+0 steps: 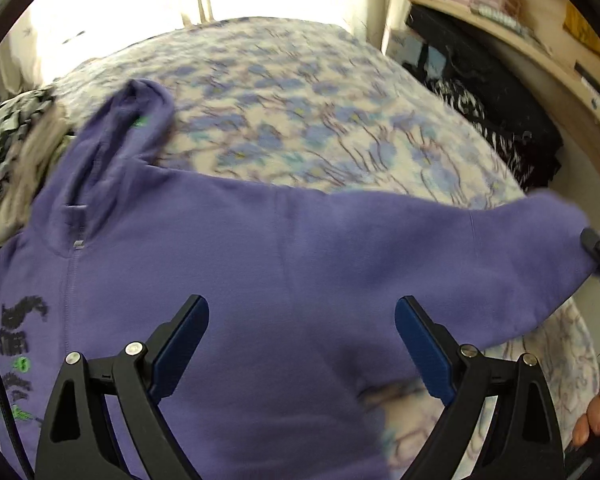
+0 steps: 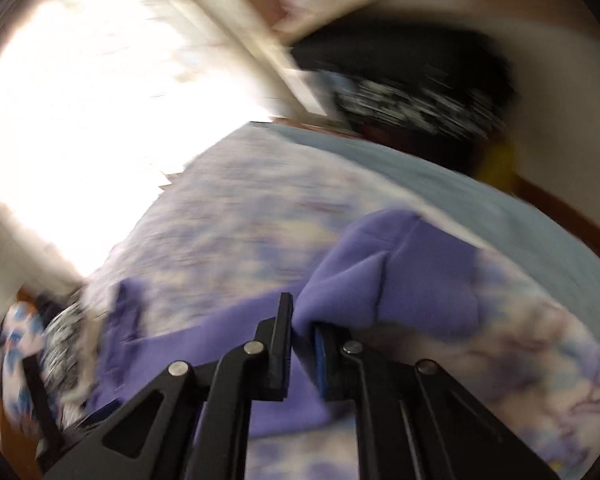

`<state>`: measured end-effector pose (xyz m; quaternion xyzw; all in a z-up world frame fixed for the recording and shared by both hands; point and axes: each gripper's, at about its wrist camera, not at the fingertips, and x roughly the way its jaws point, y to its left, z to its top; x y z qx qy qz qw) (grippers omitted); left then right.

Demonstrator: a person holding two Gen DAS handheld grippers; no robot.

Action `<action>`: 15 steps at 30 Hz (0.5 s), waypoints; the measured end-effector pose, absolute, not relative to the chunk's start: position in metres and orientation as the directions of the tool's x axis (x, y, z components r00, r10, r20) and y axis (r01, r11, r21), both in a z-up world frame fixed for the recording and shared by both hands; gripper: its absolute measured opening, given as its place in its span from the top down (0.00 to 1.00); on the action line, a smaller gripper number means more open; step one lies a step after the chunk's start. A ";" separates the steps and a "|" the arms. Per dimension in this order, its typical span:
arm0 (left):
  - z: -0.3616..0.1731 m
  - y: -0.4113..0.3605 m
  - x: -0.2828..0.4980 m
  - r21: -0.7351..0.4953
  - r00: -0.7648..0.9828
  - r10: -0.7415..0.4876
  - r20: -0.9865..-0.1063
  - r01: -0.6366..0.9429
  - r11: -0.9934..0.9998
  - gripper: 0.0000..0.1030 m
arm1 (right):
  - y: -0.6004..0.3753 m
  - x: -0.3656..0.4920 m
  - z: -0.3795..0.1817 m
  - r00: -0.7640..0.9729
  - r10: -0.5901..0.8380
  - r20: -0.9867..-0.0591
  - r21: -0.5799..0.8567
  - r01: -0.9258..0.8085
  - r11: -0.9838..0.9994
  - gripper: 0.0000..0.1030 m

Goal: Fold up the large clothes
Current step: 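Grasp the hoodie sleeve cuff with the right tool, then fold the held sleeve across the hoodie front toward the hood with the right tool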

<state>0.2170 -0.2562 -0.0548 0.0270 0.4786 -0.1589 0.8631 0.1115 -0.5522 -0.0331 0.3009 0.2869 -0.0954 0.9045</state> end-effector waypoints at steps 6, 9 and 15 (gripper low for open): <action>-0.041 -0.174 0.204 -0.113 0.535 -0.210 -0.818 0.209 0.971 0.09 | -0.426 0.138 -0.009 0.794 0.222 -0.566 0.398 0.027 0.917 0.90; -0.050 -0.141 0.198 -0.103 0.521 -0.182 -0.834 0.178 0.979 0.09 | -0.377 0.152 -0.037 0.714 0.278 -0.643 0.365 -0.033 0.930 0.86; -0.085 -0.109 0.189 -0.114 0.434 -0.177 -0.883 0.166 0.979 0.09 | -0.331 0.165 -0.115 0.504 0.298 -0.811 0.323 -0.040 0.945 0.56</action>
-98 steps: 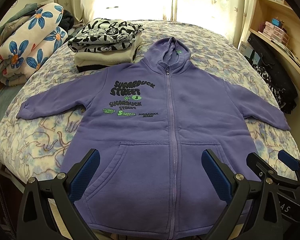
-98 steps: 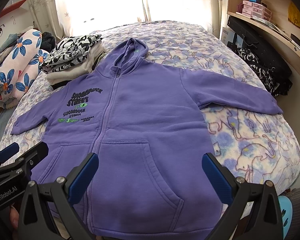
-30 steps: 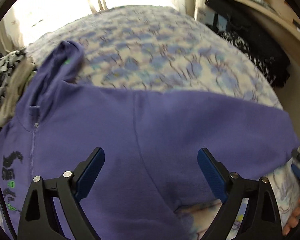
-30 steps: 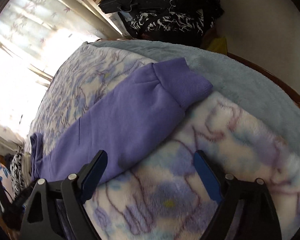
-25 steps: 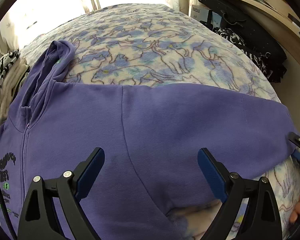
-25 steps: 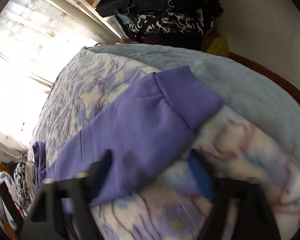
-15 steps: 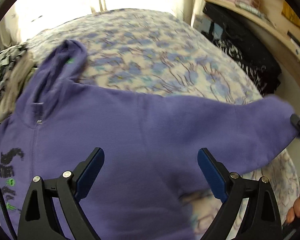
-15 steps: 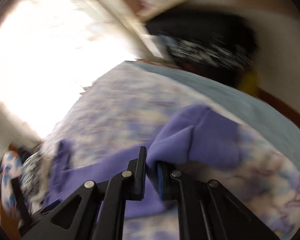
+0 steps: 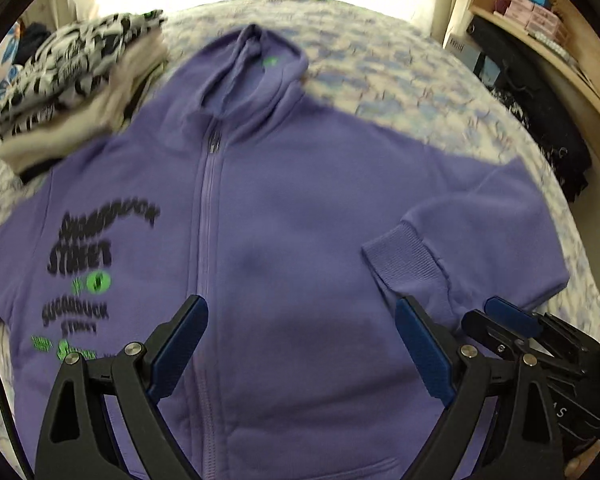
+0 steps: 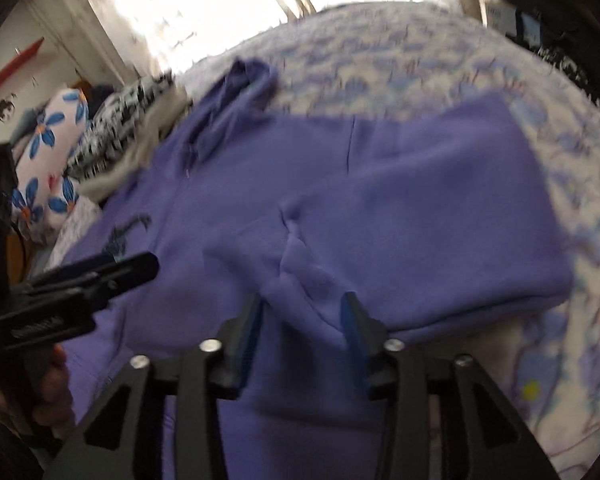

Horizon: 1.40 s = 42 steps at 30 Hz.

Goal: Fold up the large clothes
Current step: 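Fold the held sleeve across the hoodie front toward the hood with the right tool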

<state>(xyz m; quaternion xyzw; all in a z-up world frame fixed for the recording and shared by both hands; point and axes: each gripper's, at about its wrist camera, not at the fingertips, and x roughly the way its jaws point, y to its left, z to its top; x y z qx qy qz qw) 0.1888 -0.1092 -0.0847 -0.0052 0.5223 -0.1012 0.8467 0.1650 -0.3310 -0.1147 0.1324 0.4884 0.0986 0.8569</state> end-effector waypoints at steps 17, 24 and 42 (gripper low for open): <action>-0.140 -0.142 0.200 -0.508 0.264 -0.536 -0.801 0.173 0.844 0.09 | -0.353 0.094 -0.120 0.540 0.348 -0.766 0.456 0.075 0.887 0.53; -0.144 -0.185 0.223 -0.518 0.189 -0.551 -0.813 0.198 0.832 0.88 | -0.347 0.093 -0.129 0.532 0.321 -0.783 0.424 0.079 0.902 0.53; 0.006 -0.101 0.241 -0.037 0.710 -0.176 -0.682 0.207 0.978 0.90 | -0.339 0.091 -0.133 0.547 0.253 -0.798 0.342 0.064 0.938 0.53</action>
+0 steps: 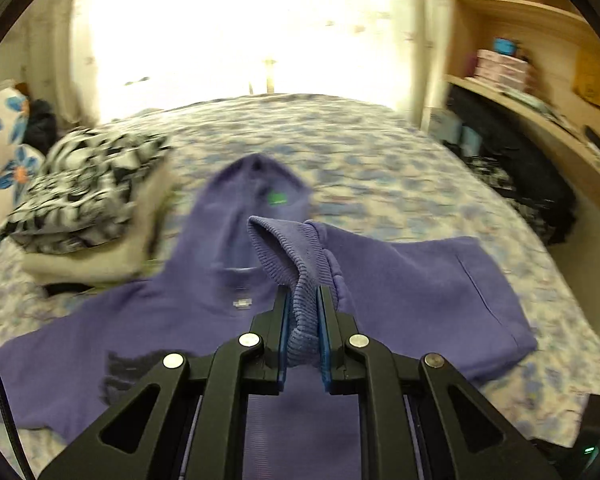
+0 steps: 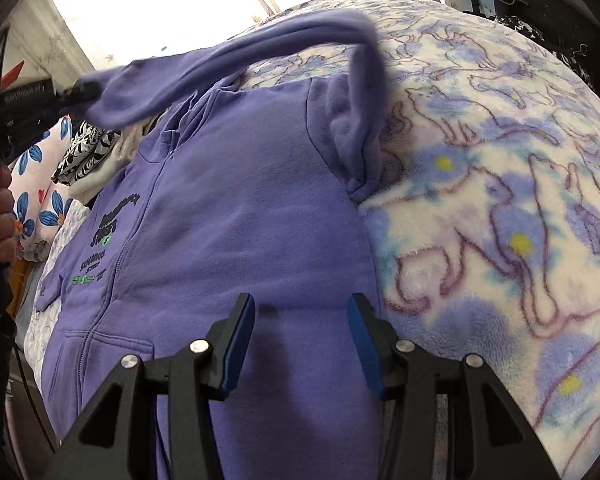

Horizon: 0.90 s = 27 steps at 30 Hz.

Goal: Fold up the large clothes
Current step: 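Fold the held sleeve across the hoodie front toward the hood with the right tool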

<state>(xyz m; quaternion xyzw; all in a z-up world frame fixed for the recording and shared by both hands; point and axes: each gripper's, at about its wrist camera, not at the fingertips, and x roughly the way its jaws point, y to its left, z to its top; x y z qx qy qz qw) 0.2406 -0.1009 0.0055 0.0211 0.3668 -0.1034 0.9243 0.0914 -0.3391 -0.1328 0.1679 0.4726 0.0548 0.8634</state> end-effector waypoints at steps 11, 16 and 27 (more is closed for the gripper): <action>-0.107 -0.004 0.285 -0.022 0.467 -0.050 -0.883 0.065 0.998 0.48 | -0.336 0.106 -0.116 0.493 0.272 -0.827 0.341 0.056 0.938 0.53; -0.120 0.022 0.294 -0.179 0.452 -0.164 -0.877 0.010 0.984 0.35 | -0.347 0.125 -0.097 0.490 0.284 -0.824 0.356 0.058 0.933 0.52; -0.144 0.030 0.337 -0.275 0.434 -0.245 -0.867 -0.005 0.962 0.45 | -0.389 0.250 -0.096 0.512 0.266 -0.817 0.404 0.178 0.897 0.47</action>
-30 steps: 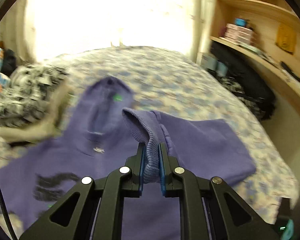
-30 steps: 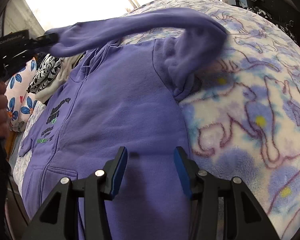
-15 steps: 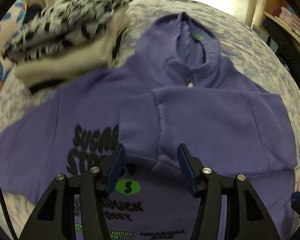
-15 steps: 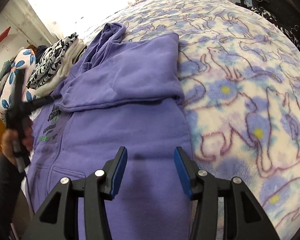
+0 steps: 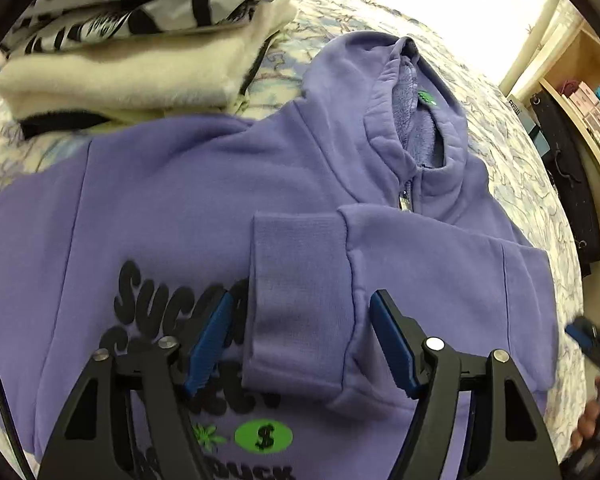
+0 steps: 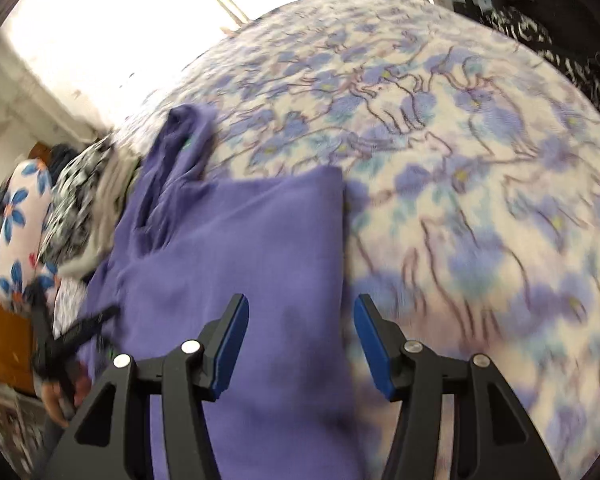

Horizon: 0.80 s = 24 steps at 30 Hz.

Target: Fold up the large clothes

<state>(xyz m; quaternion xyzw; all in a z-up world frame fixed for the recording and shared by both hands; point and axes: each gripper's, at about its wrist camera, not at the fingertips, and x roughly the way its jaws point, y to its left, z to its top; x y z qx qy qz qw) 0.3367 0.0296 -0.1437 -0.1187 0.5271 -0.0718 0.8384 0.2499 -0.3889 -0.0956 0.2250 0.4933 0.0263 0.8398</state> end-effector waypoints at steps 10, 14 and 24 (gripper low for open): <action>-0.109 0.007 0.329 -0.186 0.512 -0.219 -0.830 0.115 0.976 0.90 | -0.402 0.321 -0.141 0.481 0.291 -0.827 0.447 0.250 0.859 0.57; -0.097 0.016 0.323 -0.166 0.572 -0.189 -0.798 0.092 0.982 0.91 | -0.390 0.323 -0.120 0.546 0.264 -0.795 0.410 0.162 0.898 0.83; -0.127 0.033 0.326 -0.094 0.500 -0.099 -0.860 0.035 0.995 0.74 | -0.394 0.321 -0.124 0.506 0.152 -0.849 0.304 0.232 0.924 0.67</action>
